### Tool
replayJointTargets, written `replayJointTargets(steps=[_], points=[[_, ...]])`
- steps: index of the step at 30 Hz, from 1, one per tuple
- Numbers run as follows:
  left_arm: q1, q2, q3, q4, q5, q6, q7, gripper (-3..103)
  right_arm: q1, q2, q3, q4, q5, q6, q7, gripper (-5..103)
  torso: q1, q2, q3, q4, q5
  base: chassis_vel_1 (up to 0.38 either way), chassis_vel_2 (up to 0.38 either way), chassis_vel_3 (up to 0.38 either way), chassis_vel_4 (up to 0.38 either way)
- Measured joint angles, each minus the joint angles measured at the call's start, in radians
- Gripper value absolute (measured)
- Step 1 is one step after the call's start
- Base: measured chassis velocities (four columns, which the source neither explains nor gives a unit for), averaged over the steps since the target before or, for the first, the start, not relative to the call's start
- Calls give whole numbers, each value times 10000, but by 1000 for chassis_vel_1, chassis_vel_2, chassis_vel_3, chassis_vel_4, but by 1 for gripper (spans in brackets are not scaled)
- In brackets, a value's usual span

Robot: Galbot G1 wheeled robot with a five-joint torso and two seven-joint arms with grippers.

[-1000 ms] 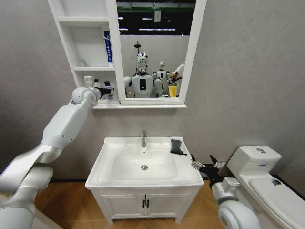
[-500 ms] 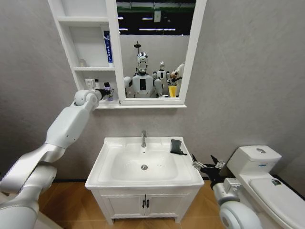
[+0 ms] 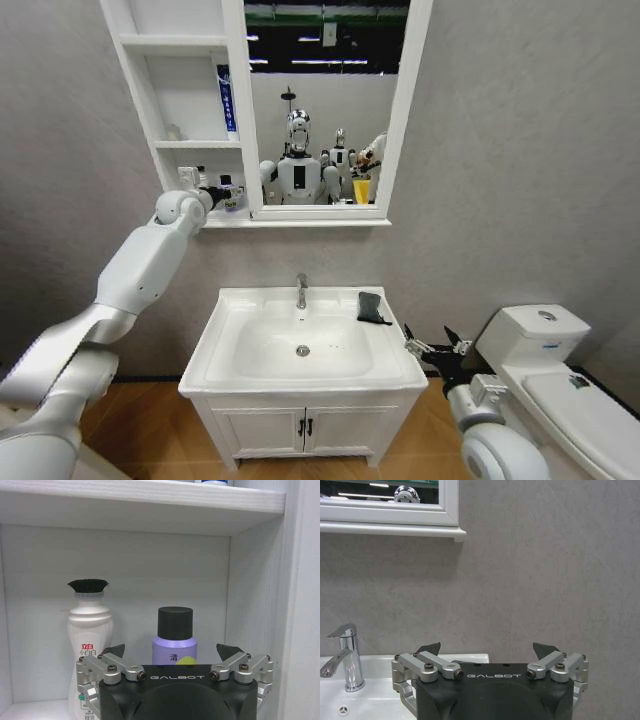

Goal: Move facial cleanser and shampoo from washbasin to cabinet, then wipe washbasin with towel.

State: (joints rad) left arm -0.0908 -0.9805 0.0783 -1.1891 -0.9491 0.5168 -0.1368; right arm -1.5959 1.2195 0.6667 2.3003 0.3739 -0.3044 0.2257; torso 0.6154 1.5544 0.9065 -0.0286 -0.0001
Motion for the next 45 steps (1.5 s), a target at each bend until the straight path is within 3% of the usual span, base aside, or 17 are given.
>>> replayJointTargets(steps=[11,16,21,24,26,27,28,29,30,32,35,37,38,40,41,44,45], points=[[754,367,-477,-1117,-207,-105,-186,100,-59,7,-25,58,-18,-14,5,100,0,0,0,-3,1,0,0,0,0],[1754,969,-1107,-2657,-239,-181,-757,100,-50,11,-27,110,-5,-14,31,100,0,-1,-1,-3,1,0,0,0,0],[3741,2074,-2210,-5164,-505,-219,-1835,100,-23,41,-79,193,6,-68,115,100,-1,0,-2,2,1,0,0,0,0],[4553,2345,-2700,-5978,-509,-219,-2034,100,-23,56,-91,221,4,-73,115,100,-1,0,-2,0,-3,0,0,0,0],[6393,2623,-3779,-7181,-102,-231,-2171,100,-26,66,-98,246,2,-79,115,100,-3,0,-2,4,1,0,0,0,0],[6393,2623,-3779,-7181,-102,-231,-2171,100,-26,66,-98,246,2,-79,115,100,-3,0,-2,4,1,0,0,0,0],[7208,2620,-4149,-7554,288,-352,-2281,100,-43,81,-90,269,0,-80,113,100,-3,0,-2,4,-8,0,0,0,0],[7974,2478,-4508,-7902,743,-549,-2488,100,-121,131,-33,318,-6,-78,112,100,-3,0,-2,4,-2,0,0,0,0],[7974,2478,-4508,-7902,743,-549,-2488,100,-121,131,-33,318,-6,-78,112,100,-3,0,-2,4,-2,0,0,0,0],[9659,1999,-5210,-8551,1425,-728,-2723,100,-199,135,27,442,187,-96,164,100,-2,0,-2,-6,-5,0,0,0,0],[10305,1799,-5522,-8780,1730,-773,-2724,100,-192,106,28,478,285,-120,197,100,-1,0,-1,-6,-10,0,0,0,0],[12611,909,-6853,-9395,3249,-1253,-2154,100,-146,35,23,515,384,-147,205,100,-1,0,-1,0,1,0,0,0,0],[12611,909,-6853,-9395,3249,-1253,-2154,100,-146,35,23,515,384,-147,205,100,-1,0,-1,0,1,0,0,0,0],[14196,76,-8164,-9852,4070,-1424,-1467,100,-194,-4,11,523,383,-147,191,100,-1,0,-1,0,5,0,0,0,0],[14196,76,-8164,-9852,4070,-1424,-1467,100,-194,-4,11,523,383,-147,191,100,-1,0,-1,0,5,0,0,0,0],[15745,-833,-9580,-10560,4482,-1510,-273,100,-199,-170,0,513,377,-124,155,100,-3,0,-2,4,1,0,0,0,0],[15745,-833,-9580,-10560,4482,-1510,-273,100,-199,-170,0,513,377,-124,155,100,-3,0,-2,4,1,0,0,0,0]])
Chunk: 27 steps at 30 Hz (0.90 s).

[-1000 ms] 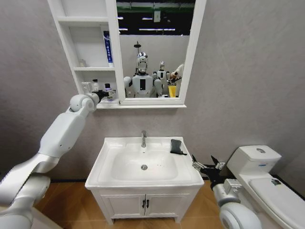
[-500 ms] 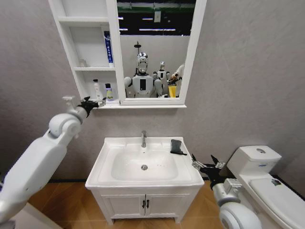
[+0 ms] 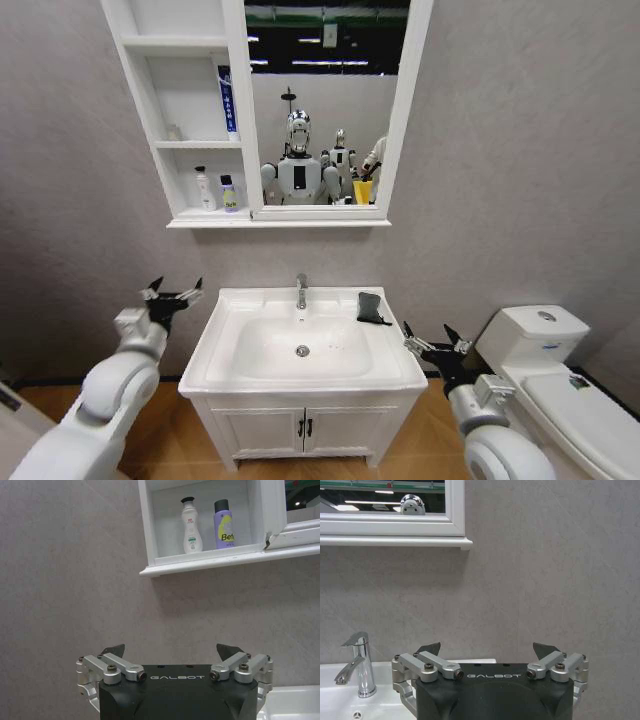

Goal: Move facial cleanser and shampoo from washbasin to cabinet, then wipe washbasin with towel.

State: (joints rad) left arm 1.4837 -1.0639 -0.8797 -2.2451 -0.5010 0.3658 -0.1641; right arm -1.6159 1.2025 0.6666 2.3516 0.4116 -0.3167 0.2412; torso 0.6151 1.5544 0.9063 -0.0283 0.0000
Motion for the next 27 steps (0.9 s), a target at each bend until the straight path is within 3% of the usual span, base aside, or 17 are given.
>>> replayJointTargets(steps=[3,6,9,11,15,19,27], points=[[704,-502,-535,-599,9,-5,732,100,-35,-48,37,17,18,42,0,100,0,0,0,-4,2,0,0,0,0],[1054,-830,-469,-877,-8,36,795,100,-83,-14,53,81,76,76,28,100,2,0,1,-13,5,0,0,0,0],[1422,-1272,-270,-1134,6,90,732,100,-64,-25,53,124,140,80,41,100,2,0,2,-4,-1,0,0,0,0],[1771,-1880,102,-1481,265,108,596,100,-78,17,82,168,153,80,67,100,3,0,2,-5,0,0,0,0,0],[1955,-2453,340,-1651,743,30,507,100,-77,24,101,181,164,80,77,100,2,0,1,-5,2,0,0,0,0],[1926,-2614,336,-1625,1158,16,437,100,-69,-28,147,226,239,85,86,100,2,0,2,-5,1,0,0,0,0],[1876,-2602,333,-1578,1221,20,413,100,-41,-6,164,217,277,254,115,100,3,-1,2,-6,0,0,0,0,0]])
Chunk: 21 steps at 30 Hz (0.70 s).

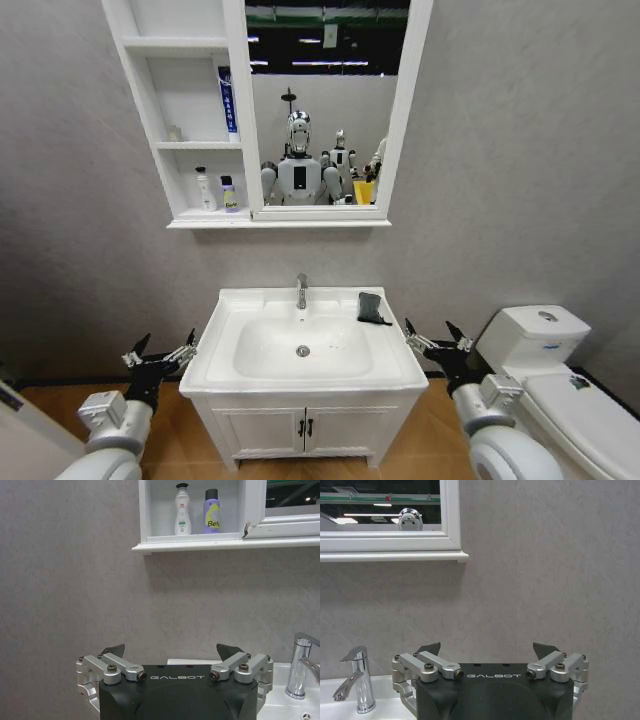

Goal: Move facial cleanser and shampoo from washbasin to cabinet, then wipe washbasin with towel.

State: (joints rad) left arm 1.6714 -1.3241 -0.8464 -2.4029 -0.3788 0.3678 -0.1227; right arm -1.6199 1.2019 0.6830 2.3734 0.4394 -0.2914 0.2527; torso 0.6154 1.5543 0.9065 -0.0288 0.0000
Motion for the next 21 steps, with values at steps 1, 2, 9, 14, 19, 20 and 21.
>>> replayJointTargets(steps=[1,2,9,14,19,20,21], points=[[0,0,0,0,0,0,0,100,0,0,0,0,0,0,0,100,0,0,0,0,0,0,0,0,0],[-6,4,1,4,-1,0,-2,100,6,12,1,-14,-44,15,13,100,0,0,0,1,0,0,0,0,0],[-28,28,11,20,-16,6,-7,100,-3,121,91,-16,-547,-131,-322,100,-1,0,0,1,0,0,0,0,0],[-35,35,13,25,-23,8,-11,100,-13,133,53,-23,-593,-112,-324,100,-2,1,-1,1,-1,0,0,0,0],[-40,40,17,28,-30,10,-14,100,-37,177,-22,-60,-611,-77,-267,100,-4,2,-1,0,-2,-100,72,94,-94],[-41,40,19,31,-34,12,-14,100,-17,179,-82,-118,-610,-40,-181,100,-2,1,0,0,-2,-137,115,150,-142],[-43,42,20,31,-36,12,-14,100,17,175,-117,-181,-606,-40,-159,100,2,0,1,1,2,-128,115,154,-132]])
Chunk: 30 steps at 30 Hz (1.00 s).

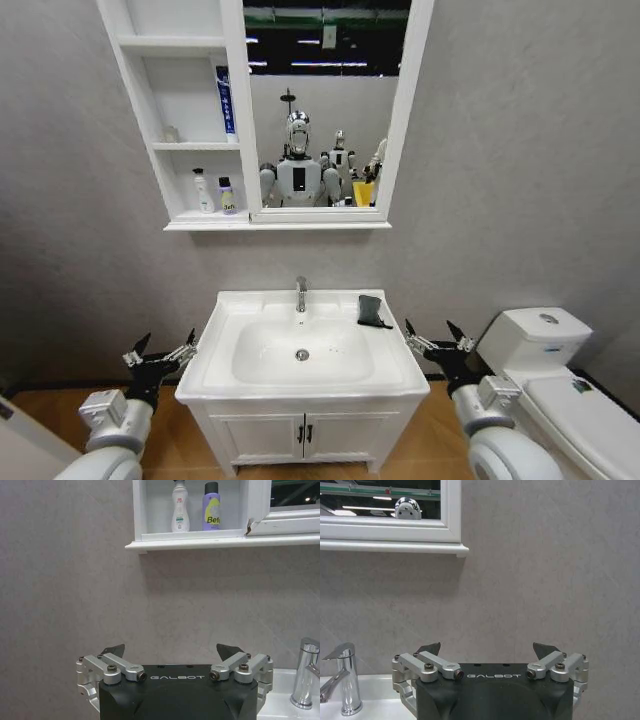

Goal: Move facial cleanser and shampoo from washbasin to cabinet, then wipe washbasin with towel.

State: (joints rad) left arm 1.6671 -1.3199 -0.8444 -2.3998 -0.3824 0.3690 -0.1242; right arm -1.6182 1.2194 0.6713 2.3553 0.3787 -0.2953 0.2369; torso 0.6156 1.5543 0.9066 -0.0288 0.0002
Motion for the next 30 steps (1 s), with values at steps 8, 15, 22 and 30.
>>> replayJointTargets(steps=[8,15,22,30], points=[[-7,7,2,7,-10,6,-2,100,1301,-1642,-483,-1280,1867,-892,870,100,3,-3,1,-1,-3,-71,71,73,-53],[-3,9,2,8,-12,8,-5,100,4634,-3179,-2048,-4102,4851,-2157,2463,100,-7,1,-1,0,1,22,-13,-15,14],[-5,11,3,9,-12,7,-2,100,7106,-3106,-4005,-6382,5483,-2232,2937,100,0,-1,1,1,-1,0,0,0,0],[-5,10,3,9,-12,7,0,100,9419,-2153,-5733,-8996,5434,-2111,3357,100,0,-1,0,3,-4,0,0,0,0]])
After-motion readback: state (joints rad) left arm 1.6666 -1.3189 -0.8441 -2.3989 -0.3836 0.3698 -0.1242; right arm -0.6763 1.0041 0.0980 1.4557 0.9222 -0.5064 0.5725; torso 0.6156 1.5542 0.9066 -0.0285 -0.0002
